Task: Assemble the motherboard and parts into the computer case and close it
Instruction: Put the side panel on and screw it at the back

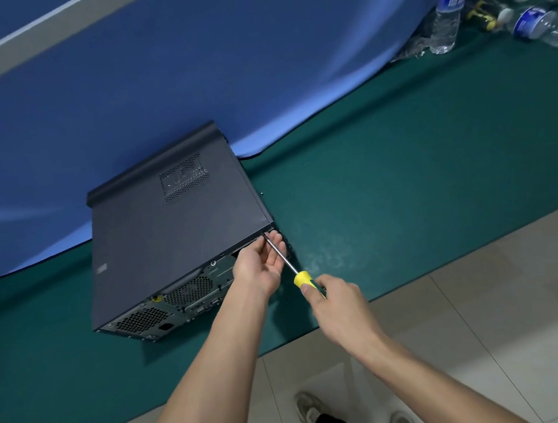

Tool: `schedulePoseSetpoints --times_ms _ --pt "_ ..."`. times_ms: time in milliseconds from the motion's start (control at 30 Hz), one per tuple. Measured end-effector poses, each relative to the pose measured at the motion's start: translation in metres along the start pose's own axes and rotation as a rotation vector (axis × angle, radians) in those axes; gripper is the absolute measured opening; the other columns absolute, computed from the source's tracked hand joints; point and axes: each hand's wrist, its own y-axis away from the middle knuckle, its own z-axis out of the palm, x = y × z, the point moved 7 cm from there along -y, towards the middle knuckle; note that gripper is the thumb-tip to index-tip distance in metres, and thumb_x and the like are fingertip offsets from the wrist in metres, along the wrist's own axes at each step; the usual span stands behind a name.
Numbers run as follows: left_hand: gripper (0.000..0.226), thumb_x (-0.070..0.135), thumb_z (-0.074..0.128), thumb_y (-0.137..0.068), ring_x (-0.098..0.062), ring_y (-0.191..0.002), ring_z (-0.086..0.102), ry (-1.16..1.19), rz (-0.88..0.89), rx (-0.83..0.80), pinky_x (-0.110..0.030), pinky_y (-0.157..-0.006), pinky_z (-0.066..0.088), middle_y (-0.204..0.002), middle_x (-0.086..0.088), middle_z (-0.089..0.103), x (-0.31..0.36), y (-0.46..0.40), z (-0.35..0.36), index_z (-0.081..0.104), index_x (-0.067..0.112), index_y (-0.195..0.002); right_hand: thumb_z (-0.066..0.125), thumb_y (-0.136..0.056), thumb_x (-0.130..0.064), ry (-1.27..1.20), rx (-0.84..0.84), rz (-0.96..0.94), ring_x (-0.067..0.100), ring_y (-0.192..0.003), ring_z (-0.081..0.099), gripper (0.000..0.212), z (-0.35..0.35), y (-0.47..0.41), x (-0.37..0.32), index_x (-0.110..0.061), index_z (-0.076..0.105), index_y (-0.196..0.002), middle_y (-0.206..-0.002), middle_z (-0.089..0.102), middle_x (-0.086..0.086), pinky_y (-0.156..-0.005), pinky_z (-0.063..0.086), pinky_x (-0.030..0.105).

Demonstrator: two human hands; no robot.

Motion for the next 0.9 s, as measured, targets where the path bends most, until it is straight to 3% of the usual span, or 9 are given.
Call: schedulePoseSetpoints --times_ms 300,467,633,767,833,900 --pt "0.023 0.004 0.044 -0.098 -0.017 -0.069 0.059 0.013 0.007 0.020 -0.030 -0.086 0.047 -0.073 -0.010 0.063 -0.0011 -0.0043 0.0026 0.057 -0.002 -0.080 0.045 -0.098 -0.039 -0.002 0.023 -0.006 0.021 -0.067 0.052 0.030 -0.0030 -0.0011 -0.0016 -0.014 0.061 -0.096 -0.068 0.053 -0.004 -0.057 0.036 0.031" --pt "0.024 0.005 0.043 -0.099 -0.017 -0.069 0.060 0.004 0.001 0.026 -0.029 -0.082 0.048 -0.054 -0.008 0.066 0.0015 -0.0022 -0.0026 0.057 -0.002 -0.081 0.045 -0.098 -0.039 0.011 0.013 -0.018 0.020 -0.063 0.049 0.029 -0.0013 -0.0011 -0.0040 -0.016 0.061 -0.096 -0.064 0.050 -0.006 -0.056 0.033 0.030" --pt "0.025 0.004 0.044 -0.099 -0.016 -0.067 0.060 0.012 0.002 0.043 -0.029 -0.083 0.051 -0.062 -0.009 0.065 0.0032 -0.0003 -0.0018 0.057 -0.002 -0.079 0.044 -0.098 -0.039 0.018 0.010 -0.025 0.016 -0.058 0.047 0.028 0.0027 0.0006 -0.0043 -0.017 0.058 -0.089 -0.064 0.050 -0.006 -0.051 0.032 0.029" --pt "0.024 0.005 0.043 -0.099 -0.013 -0.051 0.063 0.047 0.008 0.035 -0.021 -0.051 0.054 -0.050 -0.006 0.064 0.0008 0.0027 0.0030 0.056 -0.002 -0.080 0.045 -0.098 -0.039 0.006 0.025 -0.012 0.012 -0.052 0.042 0.029 0.0014 0.0001 -0.0035 -0.021 0.052 -0.076 -0.060 0.048 -0.006 -0.044 0.027 0.024" --pt "0.024 0.005 0.043 -0.099 -0.012 -0.043 0.062 0.051 0.011 0.037 -0.020 -0.043 0.052 -0.049 -0.006 0.064 0.0003 0.0040 0.0055 0.056 -0.002 -0.080 0.045 -0.098 -0.039 0.006 0.025 -0.009 0.013 -0.052 0.041 0.030 0.0004 -0.0005 -0.0035 -0.022 0.050 -0.073 -0.059 0.047 -0.006 -0.045 0.026 0.024" --pt "0.024 0.005 0.043 -0.099 -0.012 -0.048 0.062 0.048 0.013 0.037 -0.019 -0.043 0.052 -0.049 -0.006 0.064 0.0008 0.0050 0.0062 0.056 -0.002 -0.080 0.045 -0.098 -0.039 -0.008 0.014 -0.001 0.016 -0.054 0.046 0.032 0.0011 -0.0010 -0.0041 -0.022 0.050 -0.071 -0.061 0.052 -0.004 -0.046 0.030 0.026"
